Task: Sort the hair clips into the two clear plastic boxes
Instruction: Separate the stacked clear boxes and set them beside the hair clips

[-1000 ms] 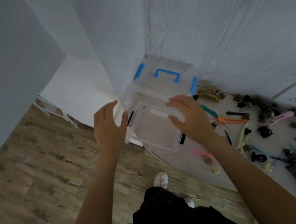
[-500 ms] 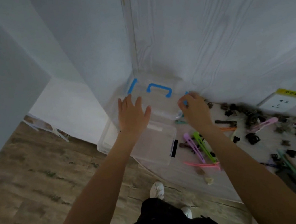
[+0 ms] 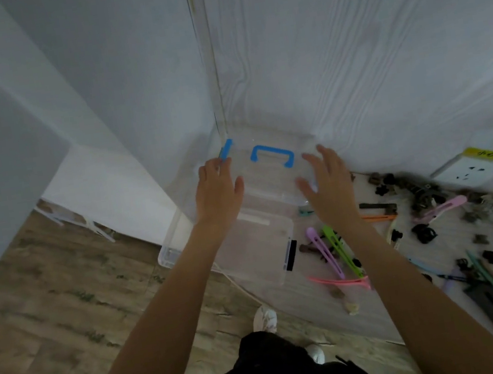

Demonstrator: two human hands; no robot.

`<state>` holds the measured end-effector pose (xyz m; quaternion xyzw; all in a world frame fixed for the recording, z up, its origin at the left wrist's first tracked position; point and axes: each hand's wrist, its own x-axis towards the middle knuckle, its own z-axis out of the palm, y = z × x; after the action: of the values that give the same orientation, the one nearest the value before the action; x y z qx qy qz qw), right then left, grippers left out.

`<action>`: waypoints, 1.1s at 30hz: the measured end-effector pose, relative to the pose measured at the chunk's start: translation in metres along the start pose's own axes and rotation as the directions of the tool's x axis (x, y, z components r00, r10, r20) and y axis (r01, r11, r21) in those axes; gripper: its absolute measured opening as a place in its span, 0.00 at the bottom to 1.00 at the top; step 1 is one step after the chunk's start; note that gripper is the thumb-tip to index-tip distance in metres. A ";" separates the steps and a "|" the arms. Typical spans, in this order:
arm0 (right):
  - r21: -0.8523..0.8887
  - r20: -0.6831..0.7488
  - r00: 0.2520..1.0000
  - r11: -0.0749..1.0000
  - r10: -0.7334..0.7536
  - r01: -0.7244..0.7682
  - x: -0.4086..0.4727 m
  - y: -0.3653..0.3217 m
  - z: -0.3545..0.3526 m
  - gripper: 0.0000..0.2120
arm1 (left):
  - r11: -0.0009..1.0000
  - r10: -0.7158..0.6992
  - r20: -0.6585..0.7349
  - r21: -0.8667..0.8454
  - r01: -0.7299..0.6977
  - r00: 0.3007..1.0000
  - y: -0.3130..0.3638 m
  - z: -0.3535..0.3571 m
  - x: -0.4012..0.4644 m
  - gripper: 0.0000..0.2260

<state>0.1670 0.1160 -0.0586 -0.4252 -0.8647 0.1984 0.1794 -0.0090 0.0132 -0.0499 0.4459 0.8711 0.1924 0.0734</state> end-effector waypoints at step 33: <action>-0.034 0.023 0.960 0.959 -0.279 0.280 -0.007 0.011 -0.001 0.20 | 0.958 -0.051 -0.165 -0.286 0.001 0.985 0.009 -0.014 0.012 0.16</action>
<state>0.1788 0.1167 -0.0637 -0.3003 -0.9212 0.1589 0.1897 -0.0135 0.0235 -0.0331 0.4010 0.8432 0.3522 0.0645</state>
